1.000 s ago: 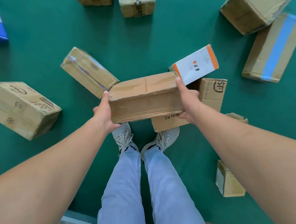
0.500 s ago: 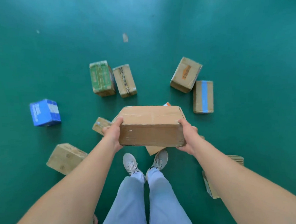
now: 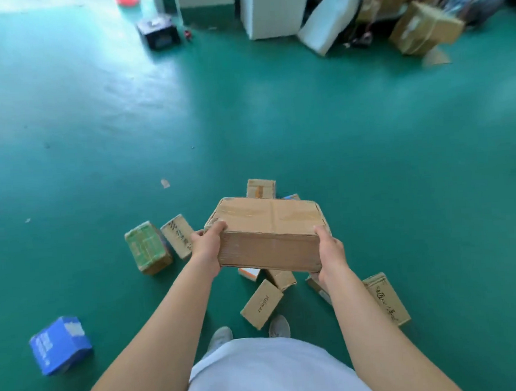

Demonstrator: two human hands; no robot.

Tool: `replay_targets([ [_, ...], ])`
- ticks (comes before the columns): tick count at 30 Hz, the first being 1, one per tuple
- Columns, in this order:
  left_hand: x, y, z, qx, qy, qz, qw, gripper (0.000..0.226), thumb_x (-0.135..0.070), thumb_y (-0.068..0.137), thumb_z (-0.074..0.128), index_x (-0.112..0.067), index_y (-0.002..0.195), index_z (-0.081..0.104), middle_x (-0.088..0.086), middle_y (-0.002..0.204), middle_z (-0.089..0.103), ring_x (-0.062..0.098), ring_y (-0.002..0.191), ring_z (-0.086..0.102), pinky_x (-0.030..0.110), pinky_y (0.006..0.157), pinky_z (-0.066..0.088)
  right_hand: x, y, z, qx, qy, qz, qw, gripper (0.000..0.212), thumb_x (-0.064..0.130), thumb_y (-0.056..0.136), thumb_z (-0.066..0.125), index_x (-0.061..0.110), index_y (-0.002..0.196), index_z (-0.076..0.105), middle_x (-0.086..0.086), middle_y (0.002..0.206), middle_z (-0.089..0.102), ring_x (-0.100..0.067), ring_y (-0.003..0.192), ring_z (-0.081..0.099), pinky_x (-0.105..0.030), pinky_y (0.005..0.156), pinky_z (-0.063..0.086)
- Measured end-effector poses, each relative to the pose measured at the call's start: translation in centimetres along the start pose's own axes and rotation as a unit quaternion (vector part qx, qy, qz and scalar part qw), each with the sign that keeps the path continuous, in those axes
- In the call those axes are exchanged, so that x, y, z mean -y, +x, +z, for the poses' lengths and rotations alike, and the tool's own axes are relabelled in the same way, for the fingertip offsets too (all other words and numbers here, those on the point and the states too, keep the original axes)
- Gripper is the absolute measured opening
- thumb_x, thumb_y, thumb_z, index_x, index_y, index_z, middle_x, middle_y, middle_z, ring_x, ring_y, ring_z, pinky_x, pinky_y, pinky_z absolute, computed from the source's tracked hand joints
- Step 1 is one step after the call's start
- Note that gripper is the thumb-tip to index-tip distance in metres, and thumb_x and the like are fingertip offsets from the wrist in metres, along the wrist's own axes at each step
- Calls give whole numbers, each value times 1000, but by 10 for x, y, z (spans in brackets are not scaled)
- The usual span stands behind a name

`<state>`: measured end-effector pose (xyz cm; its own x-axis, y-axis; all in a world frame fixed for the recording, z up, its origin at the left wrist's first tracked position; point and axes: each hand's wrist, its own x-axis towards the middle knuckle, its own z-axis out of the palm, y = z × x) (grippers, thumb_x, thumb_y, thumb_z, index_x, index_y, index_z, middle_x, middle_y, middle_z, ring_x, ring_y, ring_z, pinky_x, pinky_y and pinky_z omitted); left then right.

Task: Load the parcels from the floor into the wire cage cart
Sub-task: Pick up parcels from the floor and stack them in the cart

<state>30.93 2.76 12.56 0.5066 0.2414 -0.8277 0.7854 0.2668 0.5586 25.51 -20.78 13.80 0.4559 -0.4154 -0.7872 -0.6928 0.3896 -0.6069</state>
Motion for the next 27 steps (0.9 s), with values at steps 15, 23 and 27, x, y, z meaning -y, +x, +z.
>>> replay_targets([
  [15, -15, -26, 21, 210, 165, 49, 962, 58, -40, 88, 76, -22, 133, 44, 8, 115, 62, 25, 92, 66, 41, 70, 58, -62, -84, -38, -201, 186, -24, 962, 61, 61, 80, 67, 29, 129, 49, -4, 128, 55, -30, 115, 54, -55, 98, 50],
  [23, 24, -60, 65, 287, 227, 40, 930, 59, -41, 87, 77, -23, 133, 44, 8, 115, 62, 25, 93, 65, 43, 75, 57, -102, -119, -96, -257, 273, -27, 927, 56, 54, 89, 66, 27, 134, 46, -2, 127, 56, -27, 110, 58, -52, 92, 55],
  [27, 55, -89, 91, 323, 270, 50, 906, 61, -41, 89, 75, -22, 136, 41, 8, 113, 60, 23, 90, 62, 38, 69, 51, -122, -136, -131, -292, 308, -26, 905, 56, 55, 86, 67, 26, 128, 47, -4, 126, 56, -29, 111, 58, -50, 89, 55],
])
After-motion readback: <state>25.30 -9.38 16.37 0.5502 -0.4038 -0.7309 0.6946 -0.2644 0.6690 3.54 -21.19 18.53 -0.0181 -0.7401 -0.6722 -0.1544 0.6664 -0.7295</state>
